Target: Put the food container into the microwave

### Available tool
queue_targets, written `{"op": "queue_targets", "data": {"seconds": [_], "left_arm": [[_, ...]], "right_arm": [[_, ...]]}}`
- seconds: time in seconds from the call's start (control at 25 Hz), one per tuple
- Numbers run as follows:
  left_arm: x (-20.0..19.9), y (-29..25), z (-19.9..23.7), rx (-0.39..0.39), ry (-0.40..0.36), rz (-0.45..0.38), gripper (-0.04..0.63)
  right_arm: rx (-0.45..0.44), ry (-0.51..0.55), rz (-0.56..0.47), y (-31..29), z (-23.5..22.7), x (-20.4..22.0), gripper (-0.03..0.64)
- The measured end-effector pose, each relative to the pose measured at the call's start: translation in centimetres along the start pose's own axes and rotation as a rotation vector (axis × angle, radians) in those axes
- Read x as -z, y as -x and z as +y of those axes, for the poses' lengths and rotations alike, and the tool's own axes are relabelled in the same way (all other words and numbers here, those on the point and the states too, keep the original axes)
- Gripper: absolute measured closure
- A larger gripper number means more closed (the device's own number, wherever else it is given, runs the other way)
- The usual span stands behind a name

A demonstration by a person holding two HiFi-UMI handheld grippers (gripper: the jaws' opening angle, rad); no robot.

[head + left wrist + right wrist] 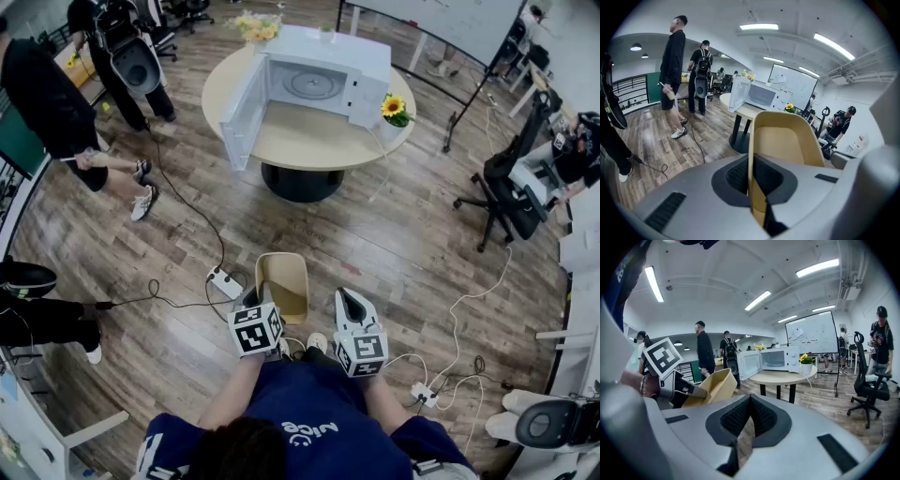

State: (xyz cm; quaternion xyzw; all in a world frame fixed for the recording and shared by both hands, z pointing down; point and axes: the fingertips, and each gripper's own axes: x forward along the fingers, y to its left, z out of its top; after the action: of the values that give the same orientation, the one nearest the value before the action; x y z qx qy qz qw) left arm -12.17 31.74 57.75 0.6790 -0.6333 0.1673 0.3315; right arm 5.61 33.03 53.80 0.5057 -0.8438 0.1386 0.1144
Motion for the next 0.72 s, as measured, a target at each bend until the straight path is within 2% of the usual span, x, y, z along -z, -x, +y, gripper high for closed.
{"op": "queue_targets", "data": {"seconds": [0.32, 0.6, 0.64, 0.68, 0.72], "left_arm": [[1.0, 0.1, -0.6, 0.026, 0.003, -0.005, 0.591], [1.4, 0.4, -0.8, 0.044, -0.016, -0.001, 0.592], [1.5, 0.4, -0.7, 0.049, -0.020, 0.000, 0.591], [1.5, 0.4, -0.7, 0.055, -0.024, -0.001, 0.591], [1.5, 0.5, -0.6, 0.062, -0.027, -0.003, 0.591]], "right_arm": [[0.021, 0.025, -0.007, 0.9, -0.8, 0.3, 0.607], [0.101, 0.017, -0.032, 1.8, -1.9, 0.0, 0.603], [0.099, 0.012, -0.038, 1.8, -1.8, -0.1, 0.591], [0.090, 0.005, -0.042, 1.8, -1.6, -0.2, 0.550], [0.079, -0.004, -0.044, 1.8, -1.3, -0.2, 0.434]]}}
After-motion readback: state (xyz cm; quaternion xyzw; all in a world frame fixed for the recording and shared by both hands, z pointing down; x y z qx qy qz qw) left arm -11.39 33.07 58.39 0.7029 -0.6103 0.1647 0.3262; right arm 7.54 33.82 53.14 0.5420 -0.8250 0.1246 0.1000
